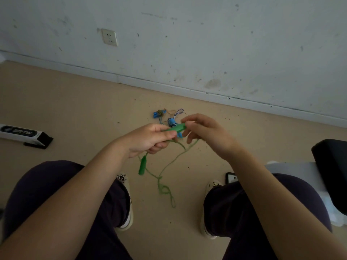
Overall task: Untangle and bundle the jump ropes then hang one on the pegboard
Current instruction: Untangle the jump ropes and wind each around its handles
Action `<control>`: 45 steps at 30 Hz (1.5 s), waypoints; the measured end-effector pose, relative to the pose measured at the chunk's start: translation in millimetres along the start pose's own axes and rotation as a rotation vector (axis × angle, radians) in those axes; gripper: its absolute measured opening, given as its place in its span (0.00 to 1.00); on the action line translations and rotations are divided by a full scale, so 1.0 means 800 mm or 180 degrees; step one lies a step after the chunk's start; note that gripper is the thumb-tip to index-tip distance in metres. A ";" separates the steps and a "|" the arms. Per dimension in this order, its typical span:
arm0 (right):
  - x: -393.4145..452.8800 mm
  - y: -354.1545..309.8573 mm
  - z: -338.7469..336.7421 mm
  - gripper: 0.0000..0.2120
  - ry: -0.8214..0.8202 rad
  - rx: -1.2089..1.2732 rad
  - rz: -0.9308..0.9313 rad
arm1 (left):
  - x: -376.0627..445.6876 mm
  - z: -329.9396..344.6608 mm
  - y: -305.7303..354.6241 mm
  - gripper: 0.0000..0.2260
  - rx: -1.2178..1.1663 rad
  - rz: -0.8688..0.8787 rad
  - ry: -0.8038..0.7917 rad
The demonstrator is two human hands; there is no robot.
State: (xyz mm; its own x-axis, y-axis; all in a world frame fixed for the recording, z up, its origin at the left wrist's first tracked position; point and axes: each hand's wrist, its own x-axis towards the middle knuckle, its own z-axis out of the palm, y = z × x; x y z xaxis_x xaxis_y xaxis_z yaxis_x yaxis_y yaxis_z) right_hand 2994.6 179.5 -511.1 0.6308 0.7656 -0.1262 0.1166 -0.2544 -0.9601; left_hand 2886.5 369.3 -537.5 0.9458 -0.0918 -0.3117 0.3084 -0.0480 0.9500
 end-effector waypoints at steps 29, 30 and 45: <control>-0.003 0.002 0.020 0.11 0.0149 0.0048 -0.0450 | 0.012 0.003 -0.011 0.03 -0.0952 0.0570 0.0160; -0.004 0.001 0.023 0.13 -0.0057 0.0086 -0.0356 | 0.012 0.003 -0.011 0.04 -0.0941 0.0552 0.0130; 0.002 0.005 0.004 0.15 0.0002 -0.0263 0.0037 | 0.006 0.004 -0.006 0.04 -0.0196 0.0212 0.0189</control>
State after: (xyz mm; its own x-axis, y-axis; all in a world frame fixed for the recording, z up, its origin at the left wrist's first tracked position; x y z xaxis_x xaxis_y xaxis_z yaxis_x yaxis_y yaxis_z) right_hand 2993.5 181.4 -516.0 0.6331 0.7618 -0.1372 0.1720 -0.3112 -0.9347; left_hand 2889.0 365.9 -543.3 0.9682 -0.0337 -0.2478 0.2485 0.0176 0.9685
